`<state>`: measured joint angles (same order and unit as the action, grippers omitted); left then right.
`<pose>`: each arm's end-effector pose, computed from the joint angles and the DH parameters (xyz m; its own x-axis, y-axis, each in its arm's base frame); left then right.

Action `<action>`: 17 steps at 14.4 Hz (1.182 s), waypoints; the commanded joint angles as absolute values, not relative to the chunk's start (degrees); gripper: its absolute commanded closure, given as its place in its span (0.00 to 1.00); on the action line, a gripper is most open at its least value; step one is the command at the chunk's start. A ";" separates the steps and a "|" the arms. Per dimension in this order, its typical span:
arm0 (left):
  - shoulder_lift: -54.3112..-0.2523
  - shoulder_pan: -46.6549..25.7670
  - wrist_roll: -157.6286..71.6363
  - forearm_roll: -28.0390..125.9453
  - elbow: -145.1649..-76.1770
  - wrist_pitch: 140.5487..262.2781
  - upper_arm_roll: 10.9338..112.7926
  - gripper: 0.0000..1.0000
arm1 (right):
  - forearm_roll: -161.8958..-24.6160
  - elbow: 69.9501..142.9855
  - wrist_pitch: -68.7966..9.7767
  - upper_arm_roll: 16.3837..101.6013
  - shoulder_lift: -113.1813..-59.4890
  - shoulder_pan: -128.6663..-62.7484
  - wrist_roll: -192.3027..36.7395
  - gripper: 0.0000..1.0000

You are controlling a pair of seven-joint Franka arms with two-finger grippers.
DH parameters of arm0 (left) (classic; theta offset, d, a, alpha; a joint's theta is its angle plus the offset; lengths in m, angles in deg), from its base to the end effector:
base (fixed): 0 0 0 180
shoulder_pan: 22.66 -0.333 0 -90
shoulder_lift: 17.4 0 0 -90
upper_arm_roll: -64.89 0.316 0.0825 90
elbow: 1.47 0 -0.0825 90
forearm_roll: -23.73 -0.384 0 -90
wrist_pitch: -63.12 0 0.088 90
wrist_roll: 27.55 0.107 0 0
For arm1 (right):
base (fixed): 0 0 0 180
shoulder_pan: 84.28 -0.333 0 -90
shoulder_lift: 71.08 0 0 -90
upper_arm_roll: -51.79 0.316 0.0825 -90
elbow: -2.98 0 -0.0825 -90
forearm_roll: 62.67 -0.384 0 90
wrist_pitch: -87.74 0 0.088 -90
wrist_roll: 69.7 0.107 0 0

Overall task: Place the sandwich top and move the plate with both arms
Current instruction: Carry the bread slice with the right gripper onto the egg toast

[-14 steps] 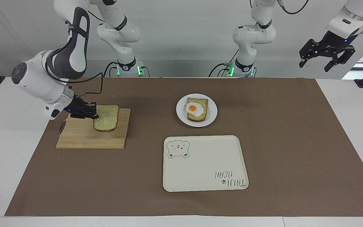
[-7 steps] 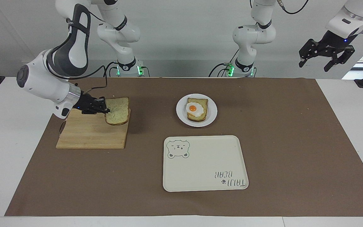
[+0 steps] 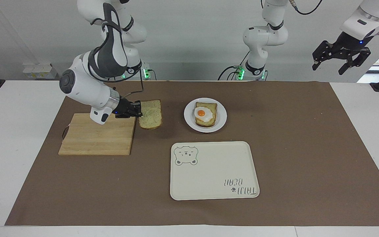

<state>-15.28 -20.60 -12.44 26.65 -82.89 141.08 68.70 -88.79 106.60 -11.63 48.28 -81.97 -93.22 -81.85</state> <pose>0.5182 0.0104 0.6953 0.9705 -0.2411 -0.0087 -0.2403 -0.9690 0.0567 0.5785 0.0971 0.4254 0.9598 0.2096 -0.1868 0.1092 -0.8916 -0.4394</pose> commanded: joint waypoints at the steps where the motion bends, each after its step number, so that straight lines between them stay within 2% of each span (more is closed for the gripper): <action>1: -13.79 -20.73 -12.88 26.98 -84.62 140.81 68.76 0.00 | -90.35 109.24 -15.87 48.19 -79.87 -97.80 -76.05 1.00; 10: -13.71 -20.73 -12.61 27.07 -84.88 141.08 68.76 0.00 | -92.73 113.36 -32.65 48.19 -81.54 -115.91 -57.32 1.00; 13: -13.62 -20.73 -12.35 27.07 -85.14 141.08 68.76 0.00 | -92.73 116.35 -36.44 48.19 -82.15 -119.86 -55.11 1.00; 17: -13.53 -20.64 -12.35 27.07 -85.32 141.08 68.67 0.00 | -92.73 117.24 -41.37 48.19 -84.87 -121.99 -54.31 1.00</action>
<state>-15.23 -20.62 -12.44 26.66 -83.30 141.06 68.66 -91.21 116.61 -39.21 48.44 -84.01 -121.44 -54.57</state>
